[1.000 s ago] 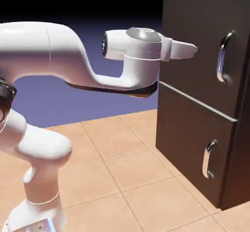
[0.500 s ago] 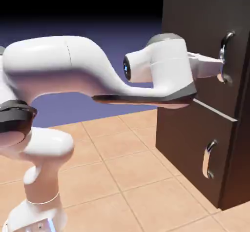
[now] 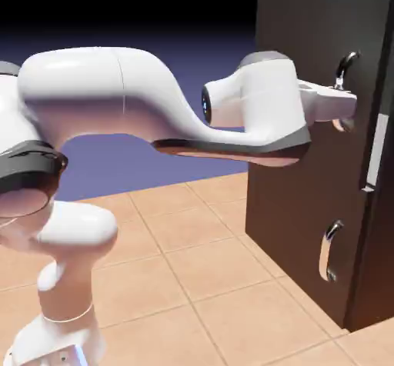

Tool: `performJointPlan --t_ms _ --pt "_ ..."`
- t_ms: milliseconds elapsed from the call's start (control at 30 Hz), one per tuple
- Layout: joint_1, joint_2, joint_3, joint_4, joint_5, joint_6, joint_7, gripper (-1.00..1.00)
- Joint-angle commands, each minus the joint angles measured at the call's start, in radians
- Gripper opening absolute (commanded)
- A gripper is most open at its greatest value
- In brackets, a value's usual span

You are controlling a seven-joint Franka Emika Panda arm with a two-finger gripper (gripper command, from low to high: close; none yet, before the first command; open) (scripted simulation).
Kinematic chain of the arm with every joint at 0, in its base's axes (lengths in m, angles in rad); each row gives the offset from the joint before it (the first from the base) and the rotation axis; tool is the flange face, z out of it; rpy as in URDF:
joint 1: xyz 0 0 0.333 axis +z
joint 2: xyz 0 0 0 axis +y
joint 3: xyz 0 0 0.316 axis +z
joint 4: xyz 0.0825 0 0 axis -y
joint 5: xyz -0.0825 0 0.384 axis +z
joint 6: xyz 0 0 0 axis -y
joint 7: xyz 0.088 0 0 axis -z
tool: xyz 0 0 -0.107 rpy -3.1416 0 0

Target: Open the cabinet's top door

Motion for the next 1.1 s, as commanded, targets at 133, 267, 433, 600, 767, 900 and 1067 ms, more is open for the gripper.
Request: performJointPlan --t_ms 133,267,433,600,767,900,1067 --pt "-0.181 -0.021 0.150 -0.126 0.101 -0.068 -0.035 -1.00" --pt "-0.326 -0.061 0.280 -0.232 0.207 -0.127 -0.082 -1.00" --pt "-0.503 -0.141 0.459 -0.372 0.377 -0.210 -0.159 -1.00" --pt "-0.684 -0.101 0.599 -0.374 0.357 -0.142 -0.031 -1.00" --pt "-0.865 -0.084 0.737 -0.376 0.358 -0.063 0.071 -1.00" --pt "-1.010 -0.136 0.860 -0.421 0.450 -0.035 0.064 -1.00" --pt "-1.146 -0.244 0.983 -0.503 0.663 -0.020 -0.057 -1.00"
